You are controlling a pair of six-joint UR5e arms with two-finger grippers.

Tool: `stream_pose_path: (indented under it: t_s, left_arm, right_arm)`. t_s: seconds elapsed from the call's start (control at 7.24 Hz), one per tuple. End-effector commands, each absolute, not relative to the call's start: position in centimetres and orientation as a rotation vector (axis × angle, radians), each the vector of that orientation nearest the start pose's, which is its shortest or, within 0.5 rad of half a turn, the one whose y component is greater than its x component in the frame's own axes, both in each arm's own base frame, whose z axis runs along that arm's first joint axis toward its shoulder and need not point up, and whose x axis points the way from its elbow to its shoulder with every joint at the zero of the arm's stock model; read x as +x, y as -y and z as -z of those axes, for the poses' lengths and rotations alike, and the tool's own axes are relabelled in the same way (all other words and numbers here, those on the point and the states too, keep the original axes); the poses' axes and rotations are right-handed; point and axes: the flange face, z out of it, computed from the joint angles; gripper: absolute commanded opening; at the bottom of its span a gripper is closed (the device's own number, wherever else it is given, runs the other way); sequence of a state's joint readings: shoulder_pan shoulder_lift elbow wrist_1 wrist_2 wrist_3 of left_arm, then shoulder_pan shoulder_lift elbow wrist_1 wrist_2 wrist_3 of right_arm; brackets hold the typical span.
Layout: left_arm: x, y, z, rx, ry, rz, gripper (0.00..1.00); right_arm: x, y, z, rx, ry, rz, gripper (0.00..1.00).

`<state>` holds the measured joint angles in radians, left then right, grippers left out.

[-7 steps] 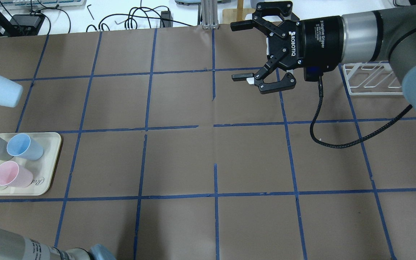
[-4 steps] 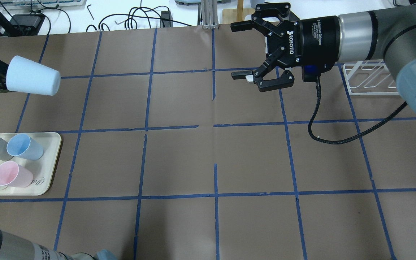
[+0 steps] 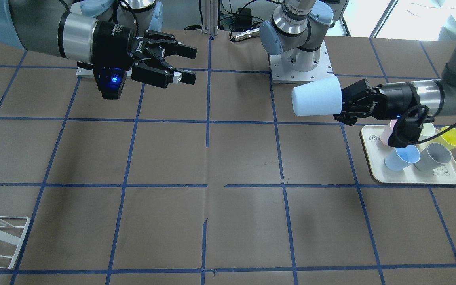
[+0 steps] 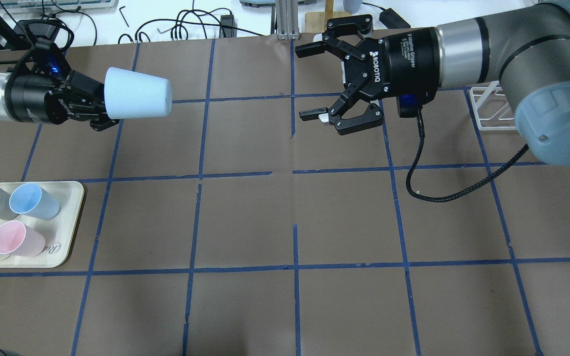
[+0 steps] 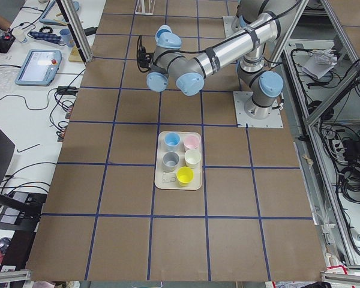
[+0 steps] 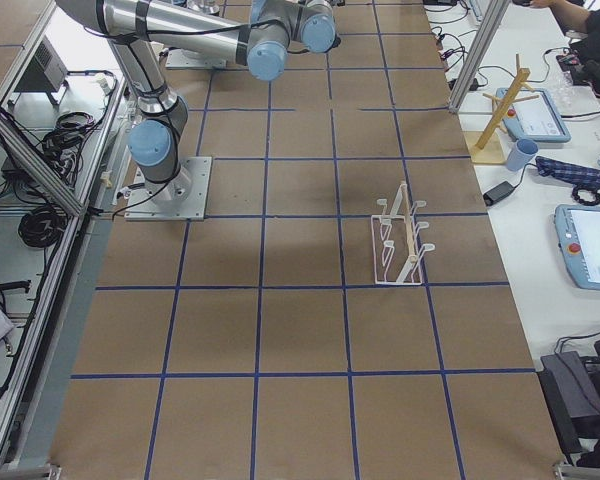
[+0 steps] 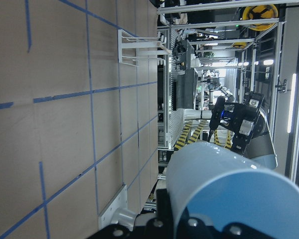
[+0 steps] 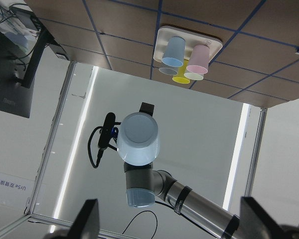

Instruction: Transfer IKEA cup to right arm and place on rack

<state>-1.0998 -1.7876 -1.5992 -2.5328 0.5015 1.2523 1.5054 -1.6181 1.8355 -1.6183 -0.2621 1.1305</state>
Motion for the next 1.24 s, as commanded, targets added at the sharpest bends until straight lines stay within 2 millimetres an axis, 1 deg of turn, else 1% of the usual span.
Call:
stream_pose_path:
  t_s: [0.0,0.14,0.28,0.55,0.83,1.11]
  left_arm:
    - [-5.2,50.2,-38.2,0.042,1.676,-0.087,0.0]
    - [-7.2,49.6,-38.4,0.041,1.663,-0.09,0.0]
    - [-7.5,49.2,-38.5,0.041,1.661,-0.093,0.0]
    - [-9.2,48.6,-39.1,0.05,1.644,-0.12,0.0]
    - [-12.3,47.5,-39.3,0.06,1.615,-0.137,0.0]
    - [-12.5,46.9,-40.2,0.05,1.615,-0.158,0.0]
  right_arm:
    - [21.1,47.3,-45.5,1.214,-1.521,-0.922,1.0]
    - [21.1,48.2,-44.6,1.225,-1.5,-0.949,1.0]
    - [21.3,48.4,-44.5,1.213,-1.475,-0.965,1.0]
    - [21.4,48.6,-45.4,1.202,-1.416,-0.995,1.0]
    - [22.3,48.7,-45.2,1.198,-1.428,-1.007,1.0]
    - [22.3,50.3,-44.7,1.233,-1.393,-1.014,1.0]
